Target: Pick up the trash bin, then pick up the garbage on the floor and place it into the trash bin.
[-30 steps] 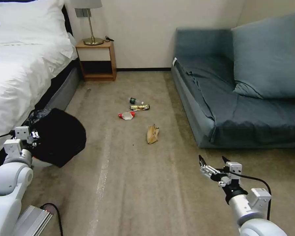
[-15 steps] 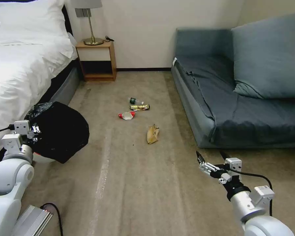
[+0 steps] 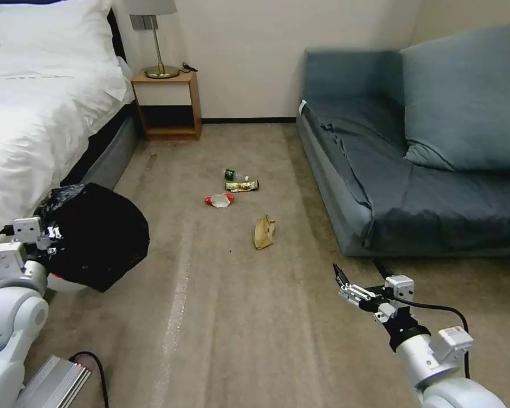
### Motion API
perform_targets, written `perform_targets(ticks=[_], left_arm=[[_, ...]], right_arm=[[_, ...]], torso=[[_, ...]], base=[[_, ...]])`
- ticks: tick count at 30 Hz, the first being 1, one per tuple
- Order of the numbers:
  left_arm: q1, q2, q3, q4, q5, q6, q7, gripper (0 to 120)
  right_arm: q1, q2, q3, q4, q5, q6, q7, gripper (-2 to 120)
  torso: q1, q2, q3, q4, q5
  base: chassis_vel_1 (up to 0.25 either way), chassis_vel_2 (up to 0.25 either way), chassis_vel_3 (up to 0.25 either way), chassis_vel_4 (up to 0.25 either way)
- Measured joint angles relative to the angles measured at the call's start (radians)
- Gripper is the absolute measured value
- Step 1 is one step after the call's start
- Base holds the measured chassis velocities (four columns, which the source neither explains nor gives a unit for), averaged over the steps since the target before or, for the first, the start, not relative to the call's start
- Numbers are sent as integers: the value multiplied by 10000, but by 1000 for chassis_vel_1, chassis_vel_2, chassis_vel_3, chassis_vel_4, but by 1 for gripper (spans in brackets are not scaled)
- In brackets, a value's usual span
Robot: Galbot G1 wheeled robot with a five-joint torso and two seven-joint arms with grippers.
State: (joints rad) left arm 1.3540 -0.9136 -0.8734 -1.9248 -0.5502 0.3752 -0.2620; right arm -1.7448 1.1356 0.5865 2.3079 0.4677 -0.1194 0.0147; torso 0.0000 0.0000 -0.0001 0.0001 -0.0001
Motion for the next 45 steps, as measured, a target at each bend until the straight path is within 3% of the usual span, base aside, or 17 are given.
perform_targets(ticks=[11, 31, 45], left_arm=[[185, 36, -259, -32, -116, -53, 53, 5], [-814, 244, 384, 362, -61, 116, -247, 5], [-1162, 78, 663, 755, 70, 64, -255, 5]], right_arm=[[86, -122, -152, -36, -11, 0, -19, 100], [864, -511, -510, -621, 258, -4, 43, 100], [1039, -587, -587, -872, 311, 40, 64, 100]], torso=[[0, 0, 0, -1, 0], [0, 0, 1, -2, 0], [0, -1, 1, -2, 0]], base=[[-109, 104, 109, -106], [-157, 154, 162, -154], [-215, 200, 218, -202]])
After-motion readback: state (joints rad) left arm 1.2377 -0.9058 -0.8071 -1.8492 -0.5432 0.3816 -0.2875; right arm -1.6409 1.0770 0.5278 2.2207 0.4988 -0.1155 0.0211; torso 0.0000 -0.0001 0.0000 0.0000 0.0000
